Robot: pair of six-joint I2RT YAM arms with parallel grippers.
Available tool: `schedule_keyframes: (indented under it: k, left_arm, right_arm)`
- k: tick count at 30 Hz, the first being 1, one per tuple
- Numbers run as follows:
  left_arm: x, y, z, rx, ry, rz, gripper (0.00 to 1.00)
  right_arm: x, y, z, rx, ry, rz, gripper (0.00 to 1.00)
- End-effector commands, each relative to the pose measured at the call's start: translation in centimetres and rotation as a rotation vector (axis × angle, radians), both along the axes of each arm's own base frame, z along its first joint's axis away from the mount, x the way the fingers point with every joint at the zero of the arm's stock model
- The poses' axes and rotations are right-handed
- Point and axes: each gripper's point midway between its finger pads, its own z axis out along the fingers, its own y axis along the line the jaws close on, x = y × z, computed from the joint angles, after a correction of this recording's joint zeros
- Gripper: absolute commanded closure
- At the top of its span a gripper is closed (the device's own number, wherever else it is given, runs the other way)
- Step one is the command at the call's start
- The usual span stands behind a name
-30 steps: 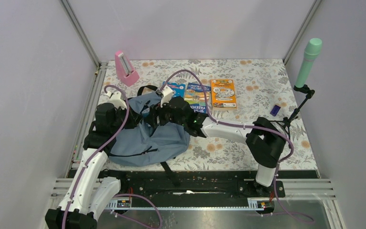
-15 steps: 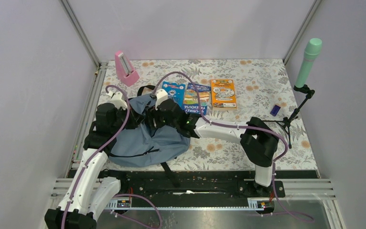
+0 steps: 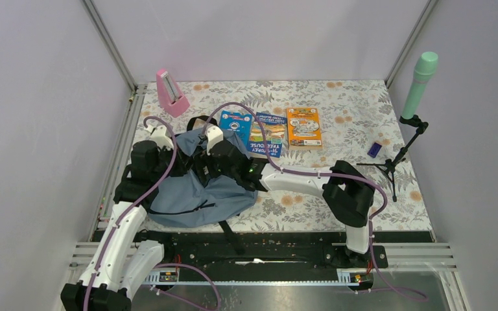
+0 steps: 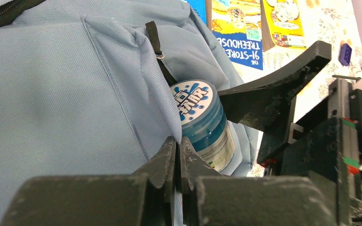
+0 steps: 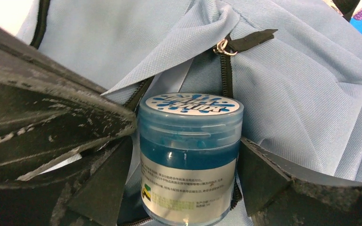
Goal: Pack the student bag
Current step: Place the stationery in the student bag.
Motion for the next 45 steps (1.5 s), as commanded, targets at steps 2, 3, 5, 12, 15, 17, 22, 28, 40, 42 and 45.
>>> schedule_keyframes:
  k: [2,3,5,12,15,17,22,28,40,42,45]
  left_arm:
    - [1.8,-0.8,5.6,-0.042,-0.188,-0.015,1.00]
    - [1.8,-0.6,5.5,-0.038,-0.184,-0.006,1.00]
    - [2.0,0.0,5.2,-0.022,-0.172,0.025,1.00]
    - [2.4,1.8,4.5,0.017,-0.139,0.112,1.00]
    - [2.5,2.0,4.3,0.019,-0.128,0.124,1.00]
    - [2.5,2.3,4.3,0.020,-0.126,0.134,1.00]
    - [2.5,2.4,4.3,0.019,-0.126,0.141,1.00]
    - [2.5,2.5,4.4,0.017,-0.128,0.142,1.00]
    - [2.5,2.4,4.3,0.013,-0.126,0.139,1.00]
    - [2.5,2.4,4.4,0.012,-0.128,0.139,1.00]
    - [2.5,2.4,4.4,0.009,-0.127,0.137,1.00]
  right_arm:
    - [-2.9,2.1,7.1,0.155,-0.087,0.154,0.13]
    - [-2.9,2.2,7.3,0.160,-0.088,0.156,0.12]
    - [-2.9,2.0,7.7,0.160,-0.087,0.153,0.12]
    - [-3.1,0.8,9.9,0.176,-0.111,0.141,0.10]
    - [-2.9,-0.1,10.7,0.183,-0.121,0.112,0.10]
    - [-2.5,-0.7,10.6,0.184,-0.102,0.085,0.12]
    - [-1.3,-2.1,7.5,0.162,0.010,0.029,0.25]
    - [-0.6,-3.9,3.9,0.145,0.122,-0.004,0.41]
    - [0.1,-3.8,1.2,0.110,0.179,-0.019,0.55]
    - [0.4,-3.7,0.9,0.100,0.187,-0.025,0.57]
    - [0.4,-3.1,0.6,0.095,0.197,-0.009,0.59]
